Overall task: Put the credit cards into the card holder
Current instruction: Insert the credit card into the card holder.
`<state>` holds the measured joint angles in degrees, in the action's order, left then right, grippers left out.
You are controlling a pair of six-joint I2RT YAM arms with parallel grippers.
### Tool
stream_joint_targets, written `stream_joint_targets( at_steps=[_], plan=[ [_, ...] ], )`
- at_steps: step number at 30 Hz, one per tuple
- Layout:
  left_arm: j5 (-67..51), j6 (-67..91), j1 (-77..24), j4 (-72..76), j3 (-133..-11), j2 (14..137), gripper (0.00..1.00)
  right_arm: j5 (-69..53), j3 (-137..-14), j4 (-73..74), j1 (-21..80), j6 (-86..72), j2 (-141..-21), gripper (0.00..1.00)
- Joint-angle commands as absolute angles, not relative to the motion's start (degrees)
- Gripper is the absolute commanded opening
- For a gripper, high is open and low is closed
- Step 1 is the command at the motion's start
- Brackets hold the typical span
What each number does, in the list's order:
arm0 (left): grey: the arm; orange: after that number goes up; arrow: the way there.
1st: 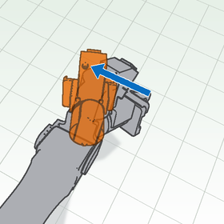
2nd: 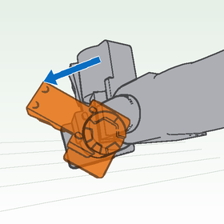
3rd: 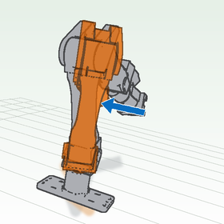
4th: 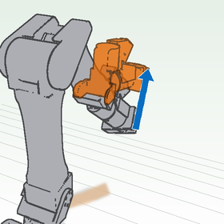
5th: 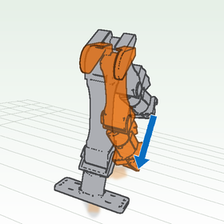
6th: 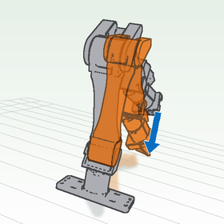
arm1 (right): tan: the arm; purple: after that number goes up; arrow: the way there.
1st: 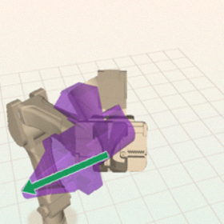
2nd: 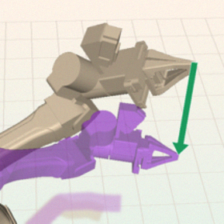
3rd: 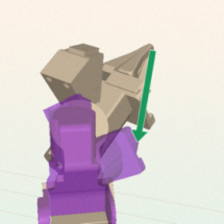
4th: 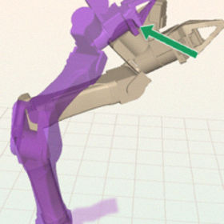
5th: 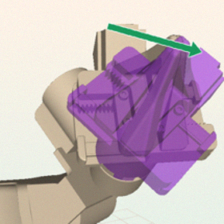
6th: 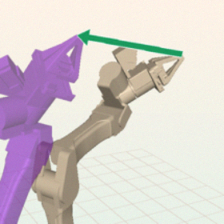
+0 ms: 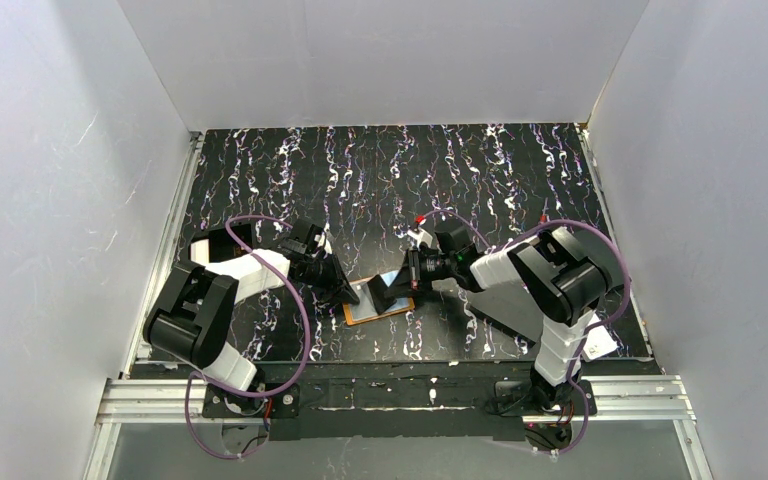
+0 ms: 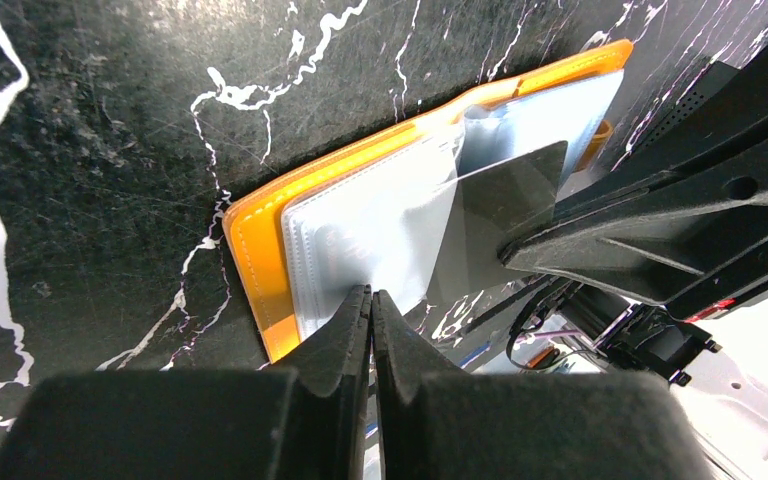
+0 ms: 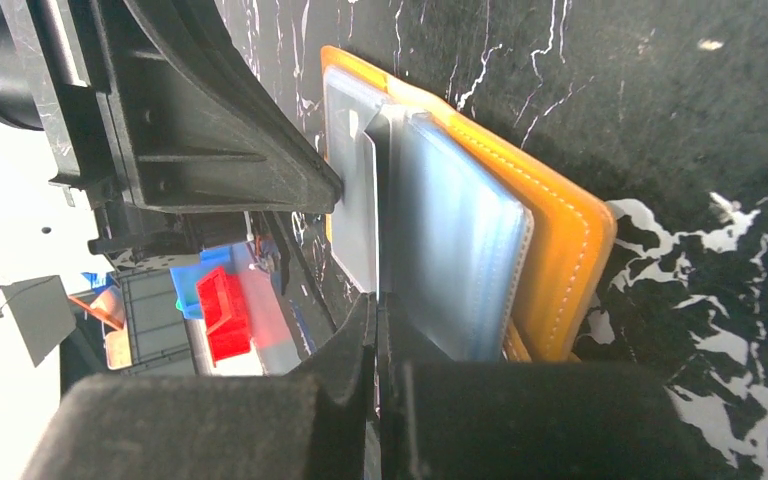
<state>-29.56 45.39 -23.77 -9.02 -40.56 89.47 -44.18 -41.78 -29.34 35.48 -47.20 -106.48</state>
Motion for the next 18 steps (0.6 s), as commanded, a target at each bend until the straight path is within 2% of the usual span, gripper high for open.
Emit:
stream_joint_targets(
  at_steps=[1,11,18],
  plan=[
    [-27.77,44.34,-24.13,-11.04,-39.11,89.16,0.02,-41.61,-40.83,-36.33,36.11,-49.07,-106.97,0.01],
    [-27.69,44.35,-24.25,-10.63,-38.33,88.97,0.00,-40.53,-40.36,-37.79,36.49,-46.46,-107.40,0.01],
    [-27.50,44.10,-24.19,-10.63,-37.97,88.88,0.00,-40.45,-44.61,-27.84,36.48,-36.70,-107.43,0.01]
  ],
)
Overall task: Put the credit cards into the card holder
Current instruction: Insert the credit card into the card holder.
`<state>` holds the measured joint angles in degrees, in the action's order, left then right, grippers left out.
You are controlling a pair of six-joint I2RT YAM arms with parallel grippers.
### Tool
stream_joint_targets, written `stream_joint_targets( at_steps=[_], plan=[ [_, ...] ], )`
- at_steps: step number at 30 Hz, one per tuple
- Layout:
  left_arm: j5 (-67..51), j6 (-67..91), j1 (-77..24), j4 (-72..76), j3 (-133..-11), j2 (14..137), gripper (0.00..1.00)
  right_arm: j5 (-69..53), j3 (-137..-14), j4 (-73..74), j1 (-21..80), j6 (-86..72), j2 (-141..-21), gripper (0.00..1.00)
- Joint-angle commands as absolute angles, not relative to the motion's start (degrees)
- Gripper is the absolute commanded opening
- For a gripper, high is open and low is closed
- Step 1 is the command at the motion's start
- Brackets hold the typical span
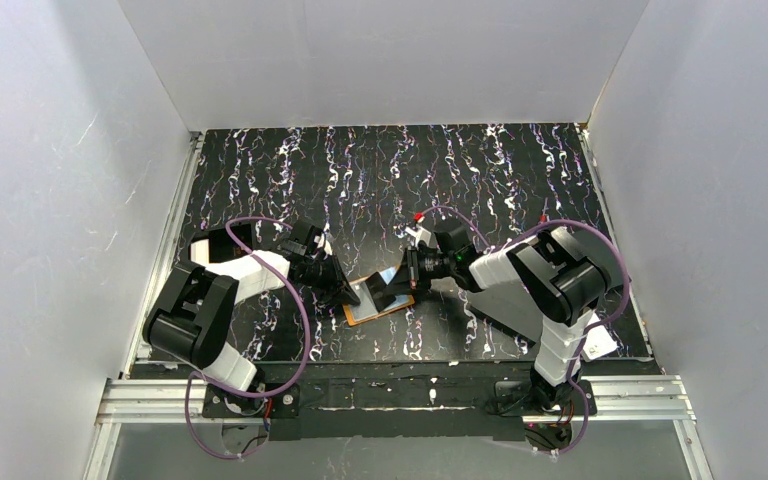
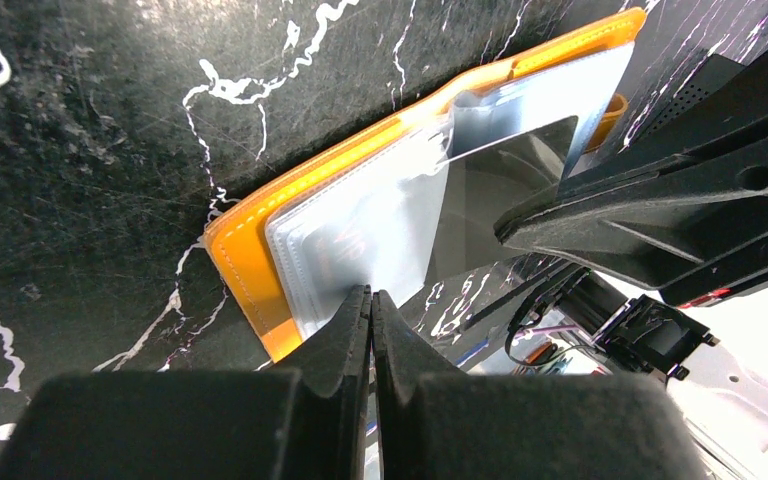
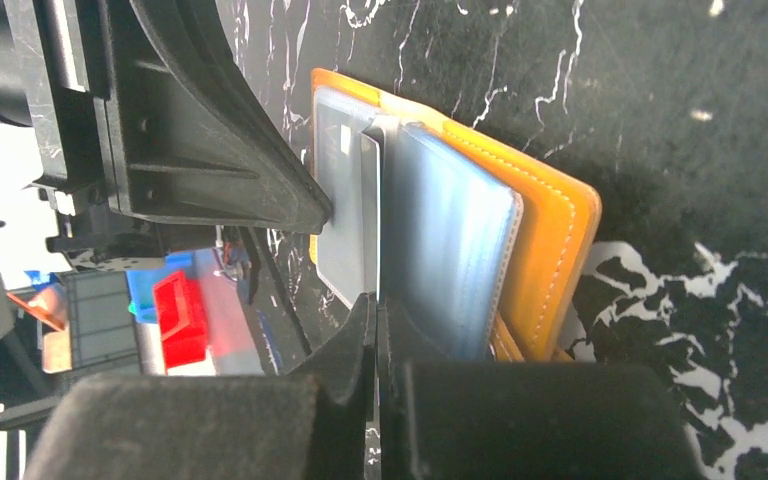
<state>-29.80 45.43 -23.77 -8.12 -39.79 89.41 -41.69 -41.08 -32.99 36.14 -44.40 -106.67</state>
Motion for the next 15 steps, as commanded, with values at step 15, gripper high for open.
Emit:
stream_joint_targets(
  at_steps=[15],
  plan=[
    [-27.69,44.17,-24.22,-10.37,-37.97,89.53,0.00,-42.96,-43.72,-38.23,38.65,-41.15,-110.13,0.01]
  ],
)
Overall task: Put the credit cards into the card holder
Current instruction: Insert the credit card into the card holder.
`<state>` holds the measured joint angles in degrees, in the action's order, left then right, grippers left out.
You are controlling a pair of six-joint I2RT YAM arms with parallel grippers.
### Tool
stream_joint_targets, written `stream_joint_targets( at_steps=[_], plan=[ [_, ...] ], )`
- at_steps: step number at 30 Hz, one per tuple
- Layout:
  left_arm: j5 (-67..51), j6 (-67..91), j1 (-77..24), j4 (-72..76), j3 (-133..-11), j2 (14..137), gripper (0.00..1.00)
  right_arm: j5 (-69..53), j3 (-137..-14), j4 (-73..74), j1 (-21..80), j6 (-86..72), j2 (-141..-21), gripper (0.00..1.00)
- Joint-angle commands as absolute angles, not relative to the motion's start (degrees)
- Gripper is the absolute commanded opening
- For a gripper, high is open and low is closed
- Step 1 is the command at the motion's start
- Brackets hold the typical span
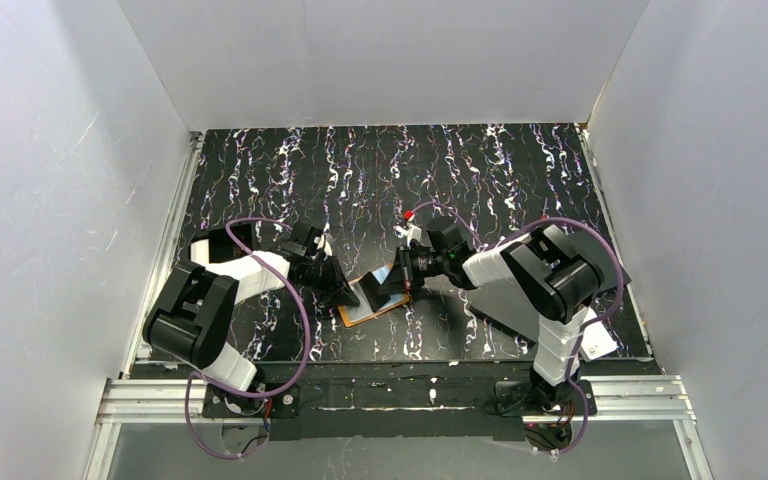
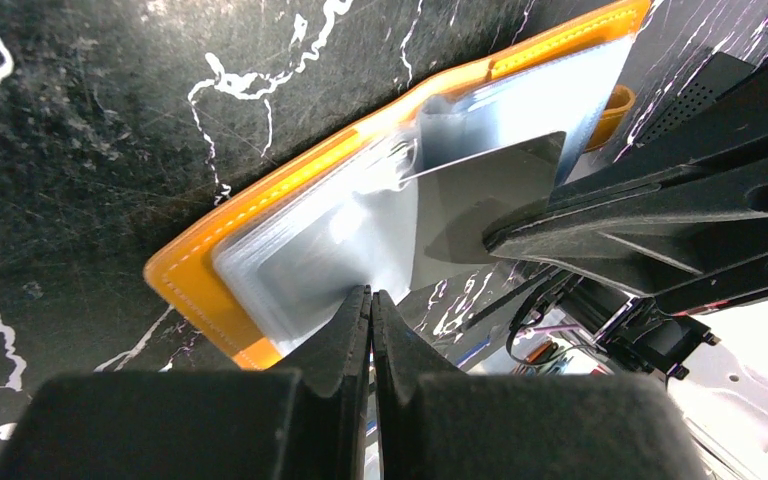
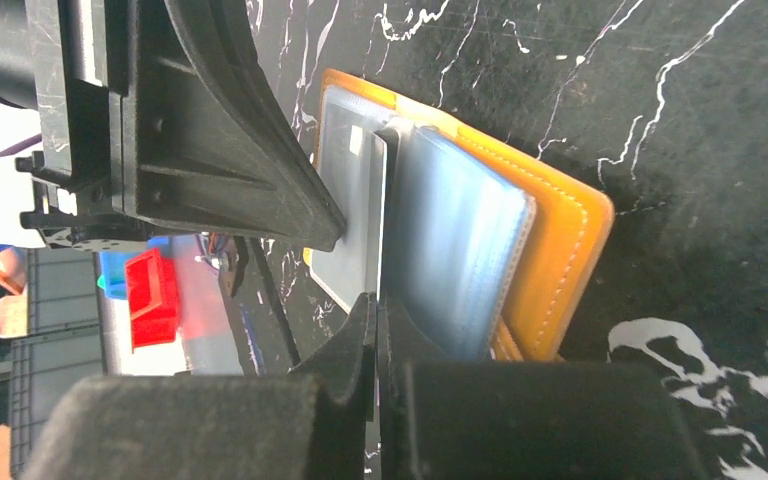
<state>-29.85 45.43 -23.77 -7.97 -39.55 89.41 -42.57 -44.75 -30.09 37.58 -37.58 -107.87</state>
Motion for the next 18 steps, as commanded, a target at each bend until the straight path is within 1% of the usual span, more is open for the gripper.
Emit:
stream_joint_targets(
  at_steps=[1,4,6,10,12,15,18],
  plan=[
    [-27.69,44.22,-24.18,-10.37,-37.83,89.36,0.00,-42.79,-43.62,-38.82,38.62,-41.57,-110.07,0.01],
    [-27.81,44.09,-24.19,-11.21,-38.07,88.28,0.00,-41.41,-43.58,-37.17,38.60,-41.17,-109.25,0.01],
    [-27.56,43.75,-24.17,-12.83,-38.86,87.02,0.03,-40.49,-43.59,-35.19,38.57,-40.26,-108.69,0.01],
    [-29.40,43.77,-24.18,-14.89,-39.94,84.50,0.18,-39.73,-43.52,-33.96,38.58,-39.78,-108.98,0.01],
    [-30.18,44.01,-24.17,-14.77,-39.78,83.15,0.22,-39.59,-43.36,-34.59,38.53,-40.12,-109.17,0.01],
    [-30.50,43.85,-24.26,-14.77,-39.20,83.25,0.22,-39.49,-43.36,-35.58,38.56,-41.05,-109.49,0.01],
    [-30.09,43.19,-24.22,-14.85,-37.88,84.94,0.15,-39.36,-43.75,-35.47,38.51,-41.25,-109.49,0.01]
  ],
)
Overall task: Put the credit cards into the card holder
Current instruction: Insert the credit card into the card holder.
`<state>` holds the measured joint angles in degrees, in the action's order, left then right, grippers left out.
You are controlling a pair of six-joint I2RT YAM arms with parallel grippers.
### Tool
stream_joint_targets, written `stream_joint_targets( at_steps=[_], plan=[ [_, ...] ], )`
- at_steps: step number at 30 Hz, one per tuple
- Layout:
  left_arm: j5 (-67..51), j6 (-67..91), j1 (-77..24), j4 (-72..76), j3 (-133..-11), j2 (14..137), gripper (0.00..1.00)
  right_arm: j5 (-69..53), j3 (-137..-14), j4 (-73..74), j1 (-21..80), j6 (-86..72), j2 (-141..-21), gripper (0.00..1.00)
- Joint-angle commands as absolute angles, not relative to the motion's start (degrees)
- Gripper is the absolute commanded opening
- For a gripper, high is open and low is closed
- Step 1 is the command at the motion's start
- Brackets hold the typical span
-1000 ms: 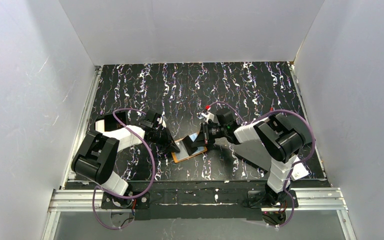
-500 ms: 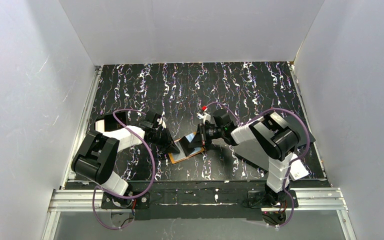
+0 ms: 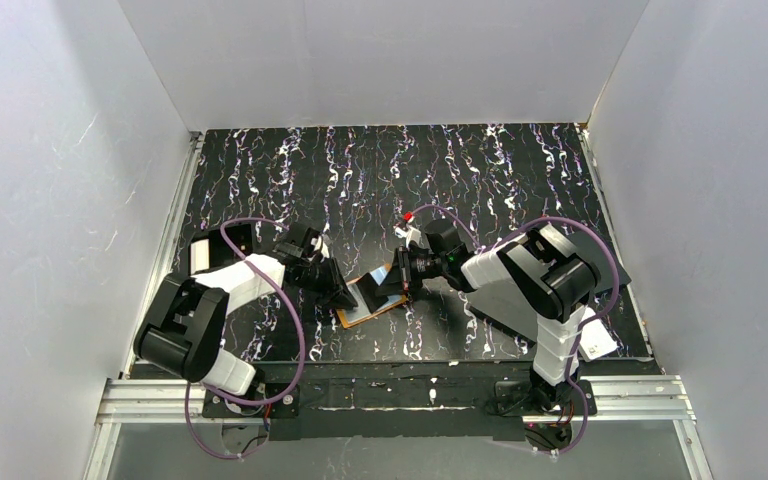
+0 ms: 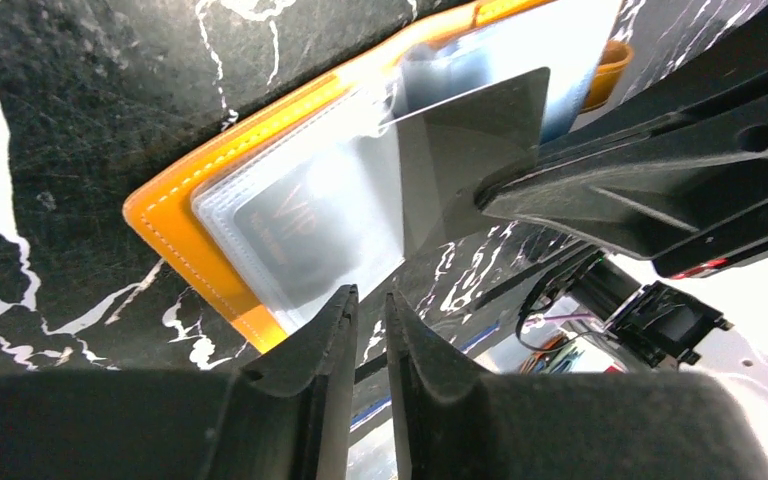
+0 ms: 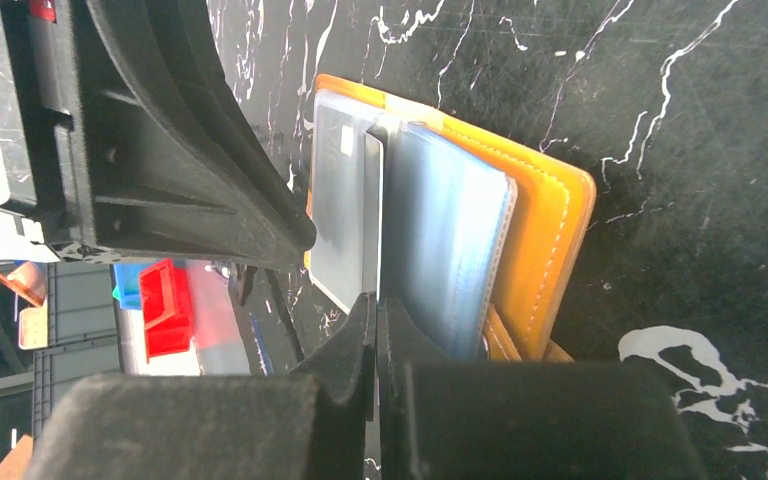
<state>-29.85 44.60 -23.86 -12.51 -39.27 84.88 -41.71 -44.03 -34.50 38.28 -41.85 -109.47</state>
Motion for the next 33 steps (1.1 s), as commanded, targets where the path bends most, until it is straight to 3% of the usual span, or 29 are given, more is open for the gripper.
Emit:
stream_joint_targets(
  at_steps=[1,10,33],
  plan=[
    [-29.38,43.05,-24.19,-14.97,-37.04,85.48,0.12,-39.20,-43.83,-35.40,38.50,-41.23,-109.49,0.01],
    [-19.08,35.28,-24.17,-24.07,-39.37,90.81,0.03,-40.42,-48.10,-28.71,38.15,-33.84,-111.76,0.01],
    [-19.97,35.41,-24.18,-21.83,-38.91,92.51,0.00,-35.81,-46.65,-31.57,40.41,-34.36,-112.52,0.01]
  ],
)
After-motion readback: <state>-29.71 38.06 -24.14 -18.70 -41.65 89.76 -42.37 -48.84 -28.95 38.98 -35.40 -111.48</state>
